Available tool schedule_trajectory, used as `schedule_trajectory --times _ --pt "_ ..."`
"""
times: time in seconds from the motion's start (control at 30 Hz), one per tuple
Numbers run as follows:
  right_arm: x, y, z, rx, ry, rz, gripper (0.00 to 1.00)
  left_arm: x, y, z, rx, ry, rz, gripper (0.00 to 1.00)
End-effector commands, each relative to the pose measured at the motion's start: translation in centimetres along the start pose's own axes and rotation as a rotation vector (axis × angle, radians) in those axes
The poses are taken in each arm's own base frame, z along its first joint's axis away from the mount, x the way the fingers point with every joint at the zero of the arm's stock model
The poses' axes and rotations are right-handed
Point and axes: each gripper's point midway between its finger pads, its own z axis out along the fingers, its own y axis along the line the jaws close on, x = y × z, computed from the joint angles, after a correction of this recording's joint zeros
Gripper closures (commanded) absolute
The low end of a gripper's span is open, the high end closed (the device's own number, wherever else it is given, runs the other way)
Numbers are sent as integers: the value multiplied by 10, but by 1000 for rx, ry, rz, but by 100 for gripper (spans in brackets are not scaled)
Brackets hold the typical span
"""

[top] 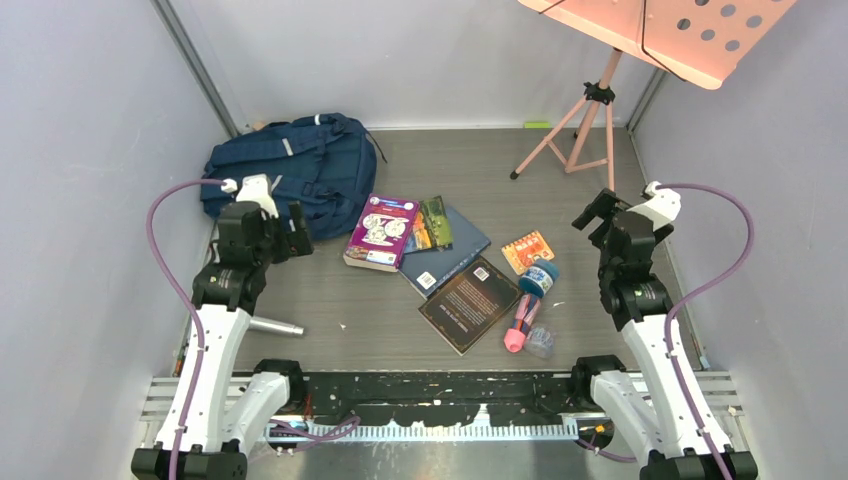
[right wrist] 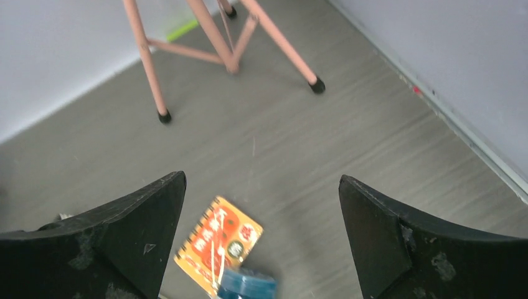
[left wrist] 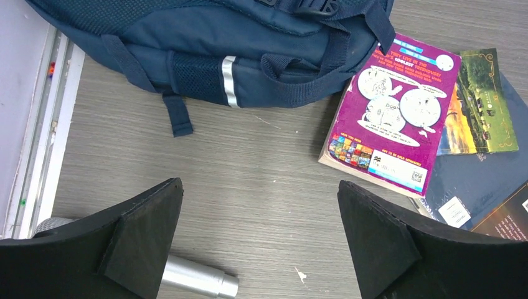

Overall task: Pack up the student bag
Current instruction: Adjust the student bag at the center of the board.

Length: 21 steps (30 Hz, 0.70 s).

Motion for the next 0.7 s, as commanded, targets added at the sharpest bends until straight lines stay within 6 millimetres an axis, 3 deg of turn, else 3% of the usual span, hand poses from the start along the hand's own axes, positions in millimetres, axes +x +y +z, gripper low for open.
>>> schedule_trajectory --times 0.0,0.17,0.37,0.5,0.67 --pt "-7 2 -6 -16 -5 14 0 -4 0 0 -7 0 -11 2" --pt "-3 7 -7 -46 12 -3 0 -1 -4 8 13 25 4 2" --pt "1 12 -6 -71 41 -14 0 -27 -22 25 100 27 -135 2" --pt "7 17 -8 -95 75 -9 0 -46 -14 53 97 20 -287 2" --pt "10 27 -10 -151 107 -10 0 -52 -8 87 98 35 -482 2"
